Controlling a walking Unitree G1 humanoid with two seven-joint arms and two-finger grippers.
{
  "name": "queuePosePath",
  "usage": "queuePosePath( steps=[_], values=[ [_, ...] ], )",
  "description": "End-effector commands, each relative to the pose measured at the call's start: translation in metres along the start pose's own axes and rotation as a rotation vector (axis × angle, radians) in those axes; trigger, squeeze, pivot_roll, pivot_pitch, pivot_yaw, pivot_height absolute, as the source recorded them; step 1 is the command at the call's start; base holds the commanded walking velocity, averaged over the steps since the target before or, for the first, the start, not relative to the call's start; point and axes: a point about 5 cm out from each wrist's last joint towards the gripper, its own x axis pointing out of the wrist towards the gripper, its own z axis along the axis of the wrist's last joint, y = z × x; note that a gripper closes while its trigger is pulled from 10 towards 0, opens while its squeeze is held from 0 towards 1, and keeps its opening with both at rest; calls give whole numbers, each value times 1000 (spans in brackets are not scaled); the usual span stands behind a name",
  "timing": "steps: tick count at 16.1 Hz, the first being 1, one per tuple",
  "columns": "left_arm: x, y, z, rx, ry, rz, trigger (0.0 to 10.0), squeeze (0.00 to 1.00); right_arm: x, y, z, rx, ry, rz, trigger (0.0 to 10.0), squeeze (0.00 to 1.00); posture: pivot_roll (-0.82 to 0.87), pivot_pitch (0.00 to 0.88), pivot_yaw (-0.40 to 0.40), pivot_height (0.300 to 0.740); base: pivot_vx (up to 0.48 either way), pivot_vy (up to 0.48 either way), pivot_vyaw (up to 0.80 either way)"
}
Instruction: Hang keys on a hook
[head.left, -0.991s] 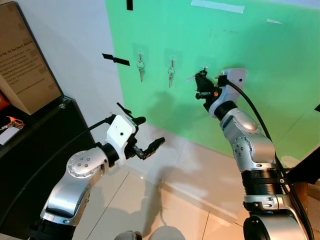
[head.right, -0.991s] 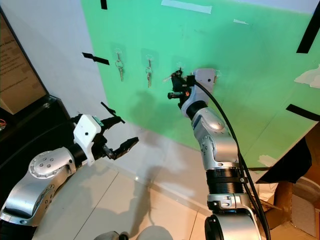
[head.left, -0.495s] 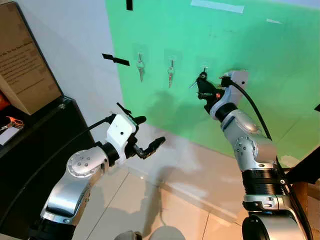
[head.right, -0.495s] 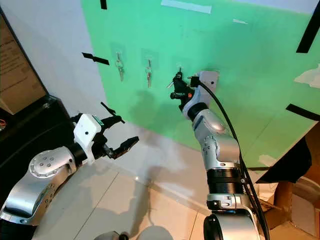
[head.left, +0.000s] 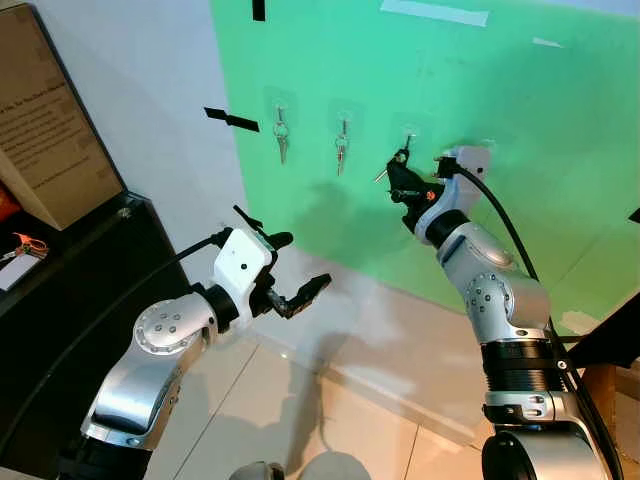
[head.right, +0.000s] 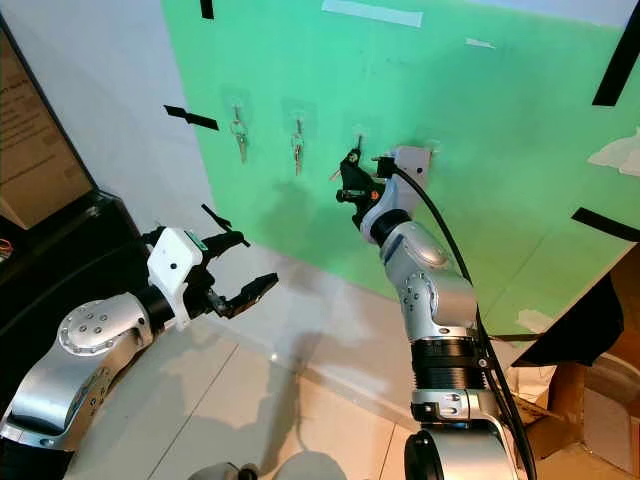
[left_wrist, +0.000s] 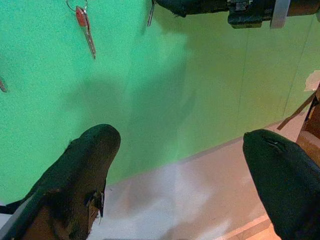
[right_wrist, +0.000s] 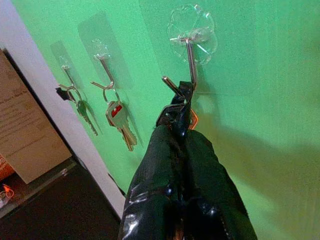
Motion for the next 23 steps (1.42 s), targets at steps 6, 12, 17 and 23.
queuePosePath(
  steps=[6,12,17,23],
  values=[
    [4,5,17,1,-85,13,10000,0,-1,2,-7,-2,29,8,10000,0,-32,0,53,740,0,0,0],
    [5,5,18,-1,-90,15,10000,0,-6,-1,-15,42,40,6,10000,1000,-34,0,52,740,0,0,0],
    [4,8,8,-1,-48,102,10000,0,-33,-1,-35,-22,93,71,10000,1000,-42,0,43,740,0,0,0],
    [-13,17,-30,-22,81,405,10000,0,-97,-12,-70,-171,206,-24,10000,1000,-61,0,24,740,0,0,92]
  ],
)
